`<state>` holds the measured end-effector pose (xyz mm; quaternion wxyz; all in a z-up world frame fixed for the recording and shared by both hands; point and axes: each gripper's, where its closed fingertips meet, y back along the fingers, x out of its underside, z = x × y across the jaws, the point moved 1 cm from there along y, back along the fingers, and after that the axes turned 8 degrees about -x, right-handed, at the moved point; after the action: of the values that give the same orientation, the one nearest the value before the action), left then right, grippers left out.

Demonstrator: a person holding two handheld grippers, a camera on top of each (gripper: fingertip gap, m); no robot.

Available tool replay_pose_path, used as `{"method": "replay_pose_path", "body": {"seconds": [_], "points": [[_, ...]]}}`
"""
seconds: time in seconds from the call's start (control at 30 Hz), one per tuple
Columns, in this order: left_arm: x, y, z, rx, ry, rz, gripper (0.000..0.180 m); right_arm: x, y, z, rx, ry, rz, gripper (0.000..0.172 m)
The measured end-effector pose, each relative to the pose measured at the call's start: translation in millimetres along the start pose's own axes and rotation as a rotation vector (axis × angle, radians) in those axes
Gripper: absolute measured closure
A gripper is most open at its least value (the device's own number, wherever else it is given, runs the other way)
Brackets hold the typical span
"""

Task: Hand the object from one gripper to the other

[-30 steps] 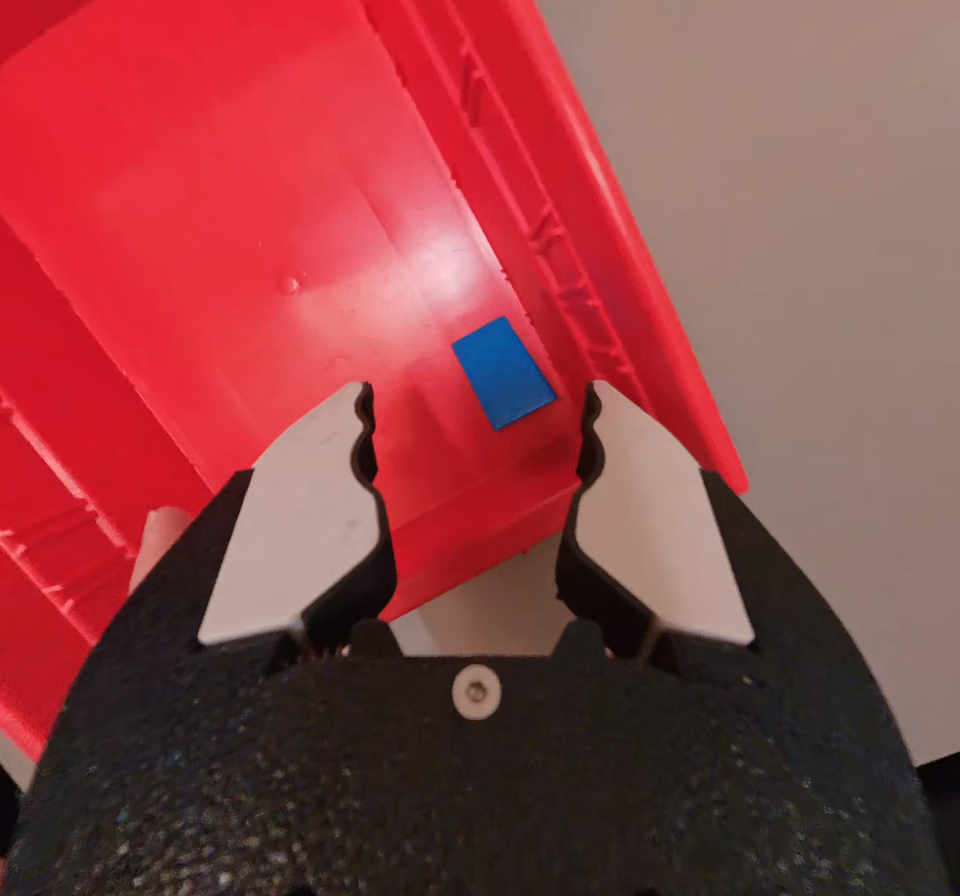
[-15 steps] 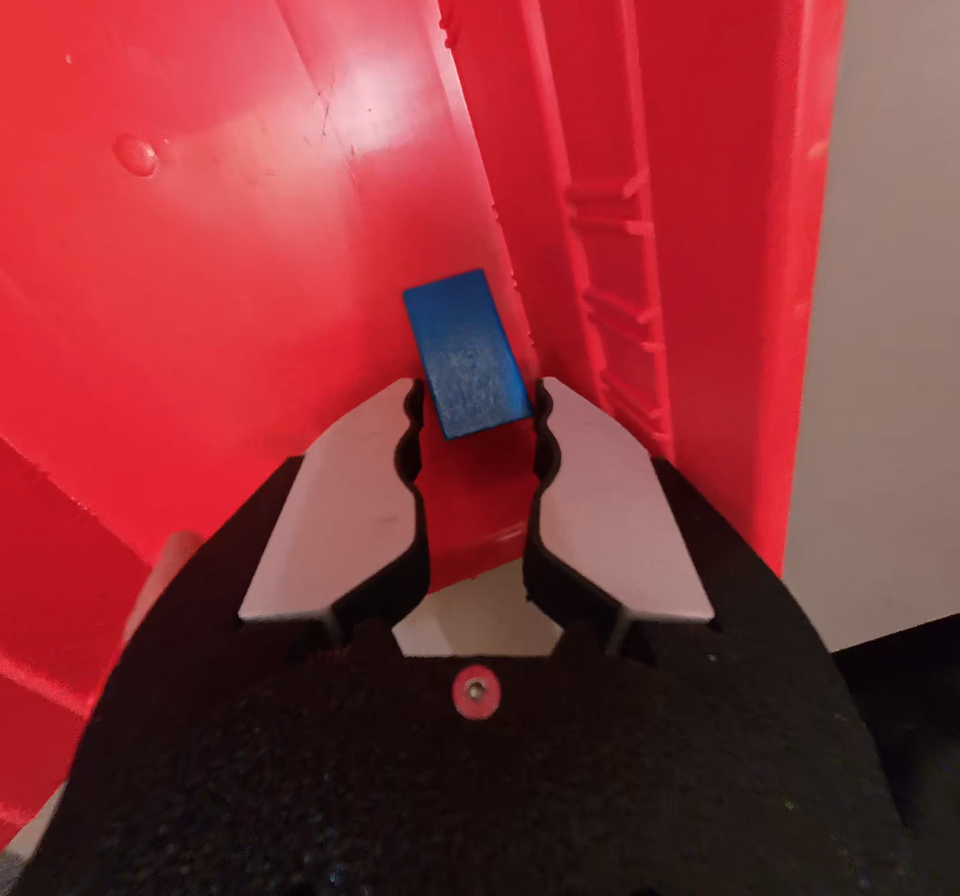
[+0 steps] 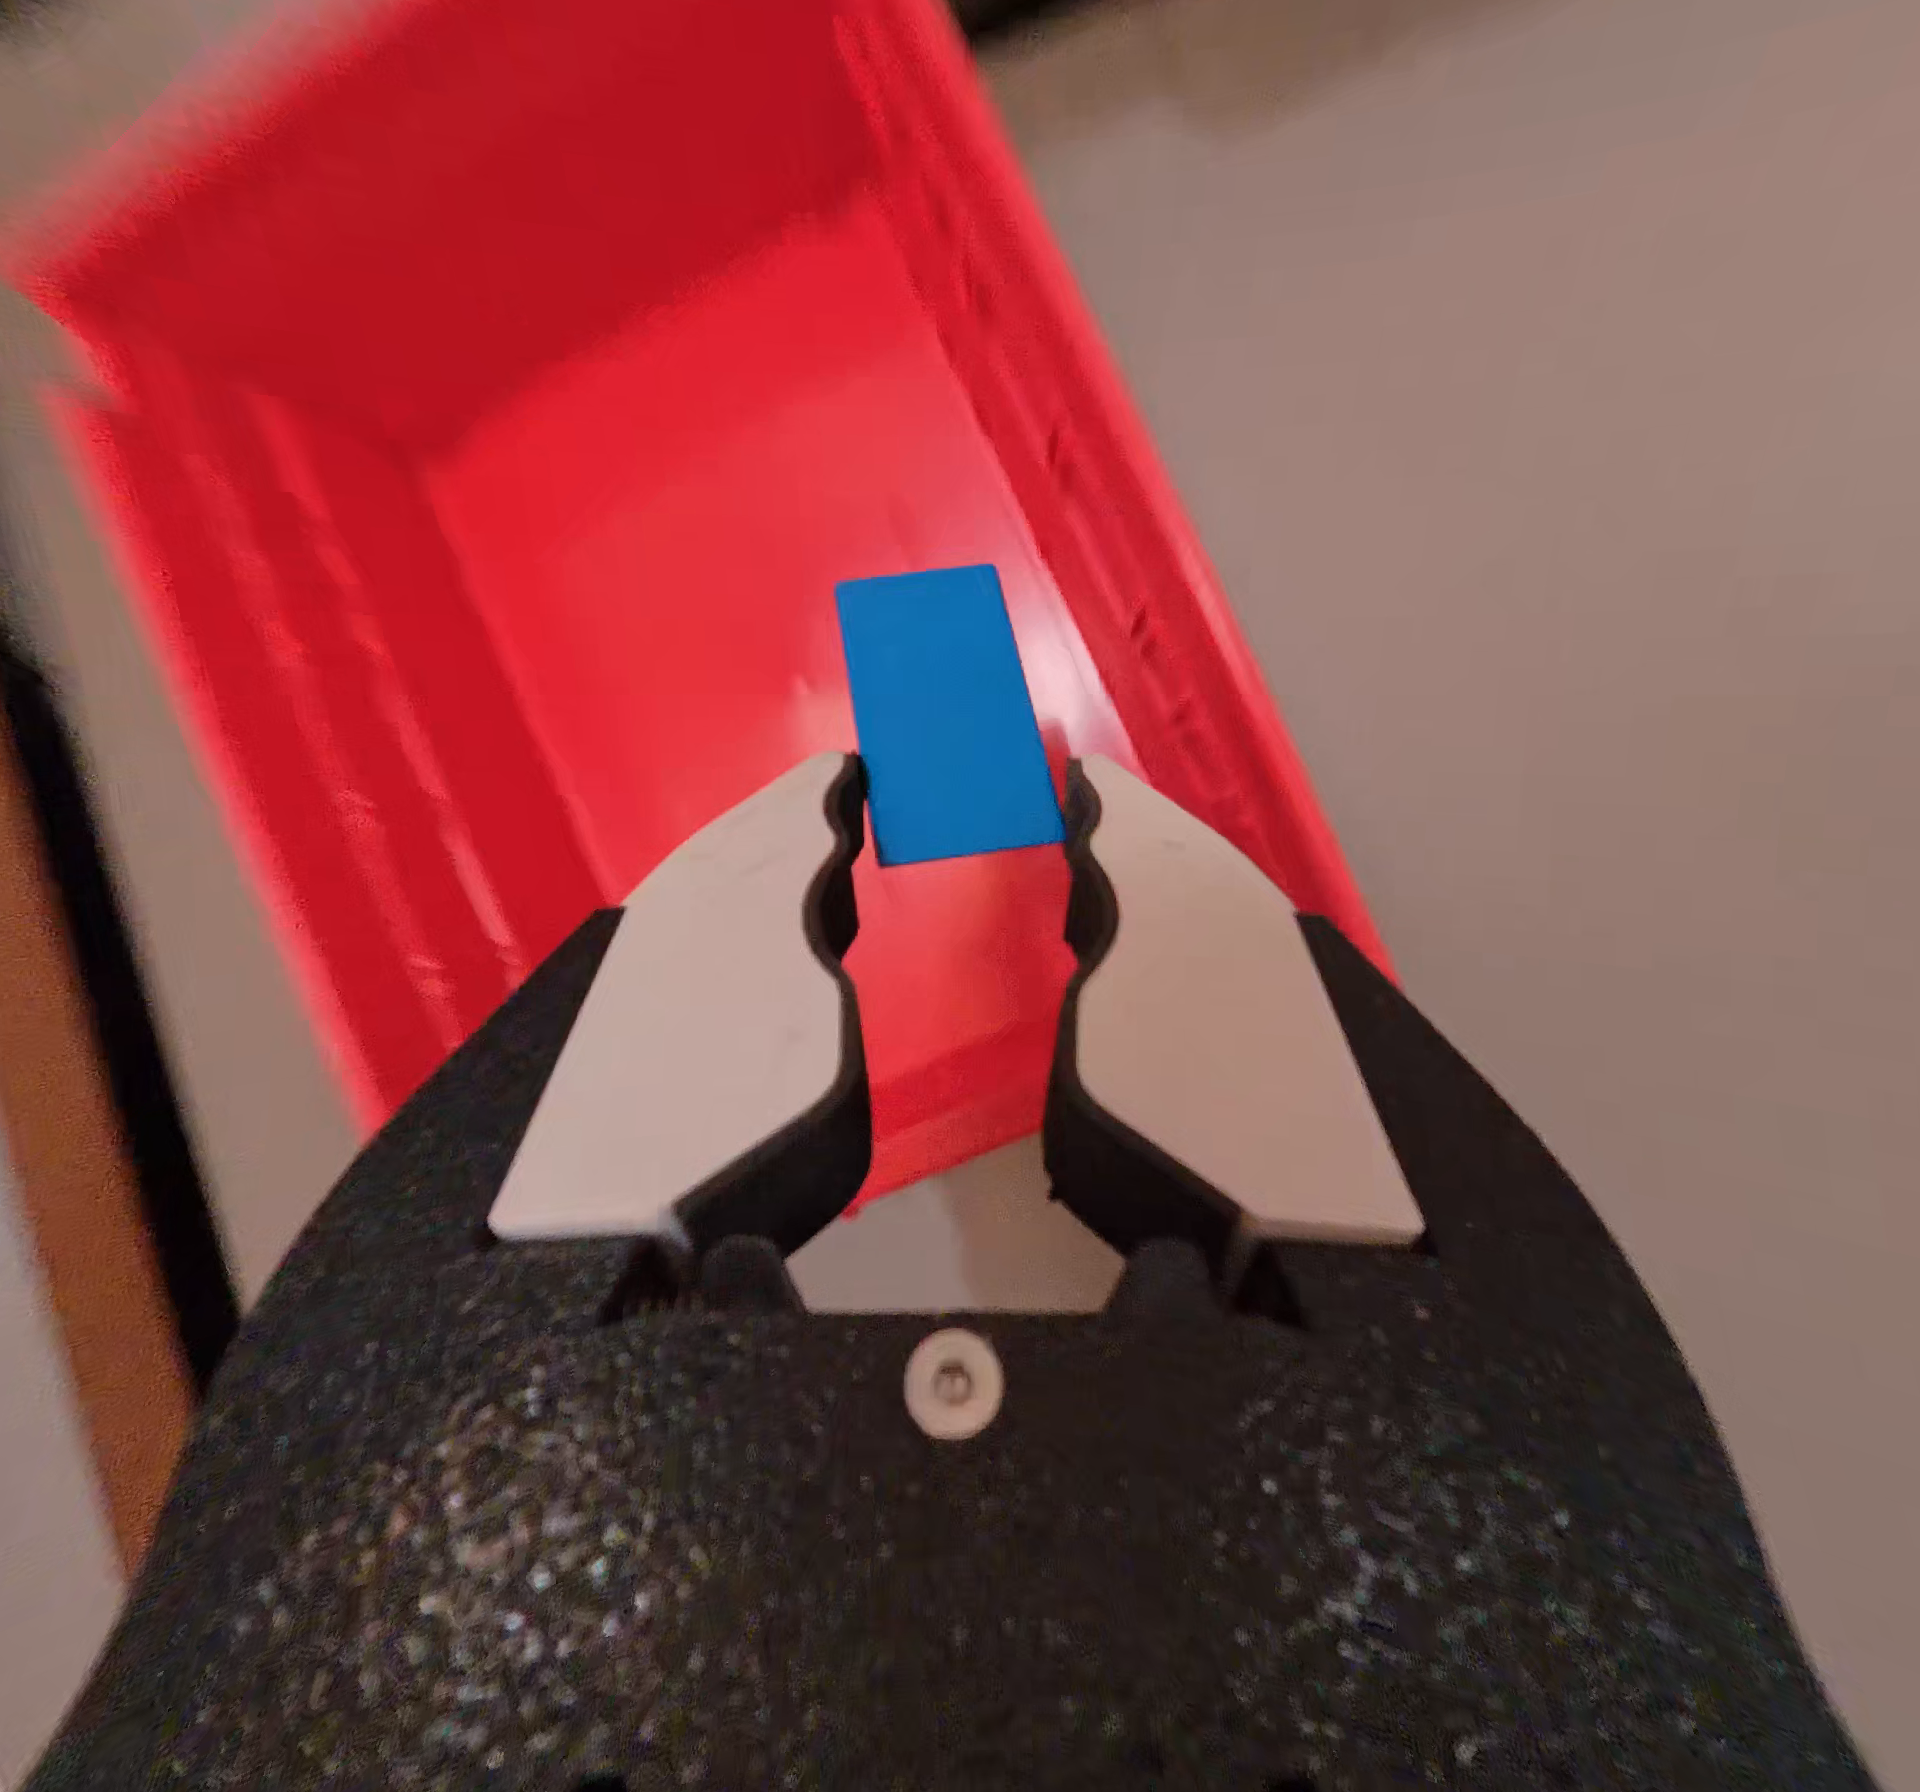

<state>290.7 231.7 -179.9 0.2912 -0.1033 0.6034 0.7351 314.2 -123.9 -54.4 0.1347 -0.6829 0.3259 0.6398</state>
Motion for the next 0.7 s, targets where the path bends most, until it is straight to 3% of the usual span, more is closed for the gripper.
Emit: {"method": "replay_pose_path", "body": {"seconds": [0.03, 0.13, 0.3, 0.43, 0.53, 0.7], "points": [[-16, 19, 4, -0.034, -0.032, -0.102, 0.144, -1, 0, 2, -0.014, -0.011, -0.004, 0.109], [-60, 70, -10, -0.041, -0.201, -0.403, 0.144, -2, -5, 12, -0.075, -0.048, -0.025, 0.107], [-97, 129, -95, 0.184, -0.497, -0.849, 0.145, -15, -16, 44, -0.283, -0.181, -0.119, 0.105], [-103, 148, -145, 0.263, -0.675, -1.049, 0.145, -29, -18, 67, -0.434, -0.259, -0.196, 0.101], [-104, 148, -170, 0.285, -0.762, -1.115, 0.145, -32, -20, 77, -0.501, -0.303, -0.207, 0.095], [-105, 140, -203, 0.183, -0.891, -1.234, 0.145, -23, -24, 91, -0.630, -0.372, -0.156, 0.082]]}}
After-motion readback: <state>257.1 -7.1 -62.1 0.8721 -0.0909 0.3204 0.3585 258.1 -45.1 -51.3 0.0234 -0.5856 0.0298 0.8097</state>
